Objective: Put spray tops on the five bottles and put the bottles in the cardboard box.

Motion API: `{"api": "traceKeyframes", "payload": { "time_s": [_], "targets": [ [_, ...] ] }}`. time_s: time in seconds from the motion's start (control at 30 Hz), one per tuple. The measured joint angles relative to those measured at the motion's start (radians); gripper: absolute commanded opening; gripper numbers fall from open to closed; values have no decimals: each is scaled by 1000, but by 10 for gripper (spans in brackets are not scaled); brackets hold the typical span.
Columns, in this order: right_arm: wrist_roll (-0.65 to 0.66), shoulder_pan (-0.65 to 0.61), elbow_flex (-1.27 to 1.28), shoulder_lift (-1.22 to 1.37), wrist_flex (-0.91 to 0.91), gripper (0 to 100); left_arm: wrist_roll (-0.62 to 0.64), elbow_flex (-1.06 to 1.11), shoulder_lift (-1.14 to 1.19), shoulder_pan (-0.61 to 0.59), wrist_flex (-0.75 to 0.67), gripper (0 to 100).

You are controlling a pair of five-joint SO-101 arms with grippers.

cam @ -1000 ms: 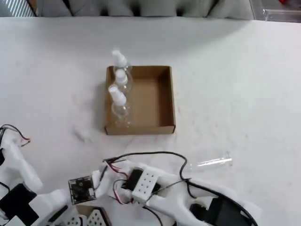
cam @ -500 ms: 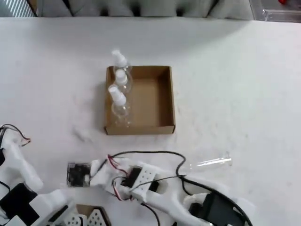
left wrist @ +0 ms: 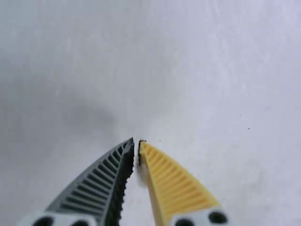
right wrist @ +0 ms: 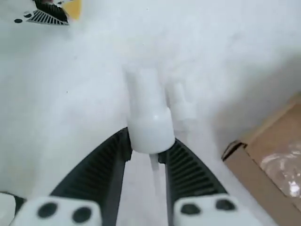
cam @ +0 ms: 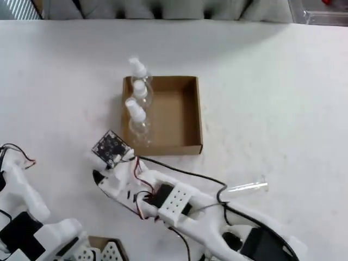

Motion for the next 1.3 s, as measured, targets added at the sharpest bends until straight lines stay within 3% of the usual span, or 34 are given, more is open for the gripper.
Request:
{"api": "traceKeyframes", "payload": {
  "time_s": [0.2, 0.33, 0.57, 0.67, 0.9, 1.03, 1.3],
  "targets": [
    [-3, 0, -12, 144, -158, 312, 0, 0, 0, 0, 0, 24],
    [15, -2, -28, 161, -164, 322, 0, 0, 0, 0, 0, 24],
    [178, -6, -28, 81, -94, 322, 0, 0, 0, 0, 0, 27],
    [198, -2, -17, -44, 29, 279, 0, 0, 0, 23, 0, 27],
    [199, 40, -17, -387, 422, 6, 0, 0, 0, 83, 43, 28],
    [199, 123, -17, -559, 534, 63, 0, -2, -38, 114, 173, 28],
    [321, 304, -103, -813, 901, 17, 0, -2, -230, 203, 451, 28]
  ]
}}
